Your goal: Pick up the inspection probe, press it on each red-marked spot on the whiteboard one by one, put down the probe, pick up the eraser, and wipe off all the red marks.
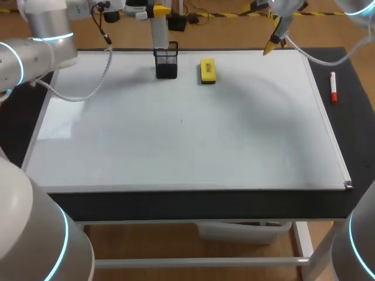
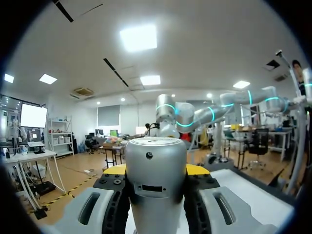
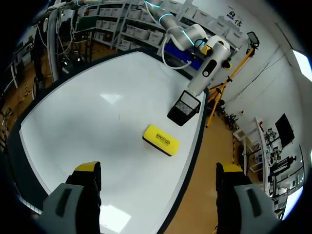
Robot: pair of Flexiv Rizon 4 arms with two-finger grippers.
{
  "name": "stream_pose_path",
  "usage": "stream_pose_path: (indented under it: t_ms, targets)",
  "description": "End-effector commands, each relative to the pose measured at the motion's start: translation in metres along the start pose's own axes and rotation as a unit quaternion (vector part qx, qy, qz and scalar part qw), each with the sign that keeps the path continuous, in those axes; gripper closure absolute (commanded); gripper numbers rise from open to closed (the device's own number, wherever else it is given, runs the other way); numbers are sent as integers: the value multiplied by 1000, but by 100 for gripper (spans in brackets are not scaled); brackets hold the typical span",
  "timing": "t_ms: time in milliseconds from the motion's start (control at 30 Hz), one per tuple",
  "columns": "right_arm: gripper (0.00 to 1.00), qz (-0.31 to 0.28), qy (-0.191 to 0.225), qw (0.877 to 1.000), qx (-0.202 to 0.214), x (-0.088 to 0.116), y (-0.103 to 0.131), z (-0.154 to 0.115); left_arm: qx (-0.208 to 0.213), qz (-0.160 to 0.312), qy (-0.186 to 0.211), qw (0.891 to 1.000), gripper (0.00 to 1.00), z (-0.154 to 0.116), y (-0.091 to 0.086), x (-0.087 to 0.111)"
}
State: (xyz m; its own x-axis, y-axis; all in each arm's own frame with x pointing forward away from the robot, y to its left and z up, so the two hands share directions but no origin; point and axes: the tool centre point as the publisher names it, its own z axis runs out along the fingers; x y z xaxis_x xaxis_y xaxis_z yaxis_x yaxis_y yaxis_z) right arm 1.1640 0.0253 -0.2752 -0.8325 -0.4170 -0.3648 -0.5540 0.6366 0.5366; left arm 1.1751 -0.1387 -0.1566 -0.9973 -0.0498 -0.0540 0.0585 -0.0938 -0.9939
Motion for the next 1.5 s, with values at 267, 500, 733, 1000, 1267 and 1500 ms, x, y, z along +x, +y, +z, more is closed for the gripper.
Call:
stream_pose_path:
  t_ms: [267,500,733,1000,1267,1500]
  targets:
    - [0,-1,2,1000,2,0,0,-1,9,0,63,998,100,6,18,-13]
    - [0,-1,2,1000,2,0,0,-1,11,-2,66,998,100,11,26,-17]
    - [0,-1,2,1000,2,0,0,-1,9,-6,67,998,100,13,34,-17]
    - [0,-1,2,1000,2,0,0,-1,10,-7,68,998,100,11,44,-19]
    - [0,-1,2,1000,2,0,0,-1,9,-8,68,998,100,10,57,-21]
    - [0,-1,2,1000,2,0,0,-1,1,-17,72,997,100,10,74,-23]
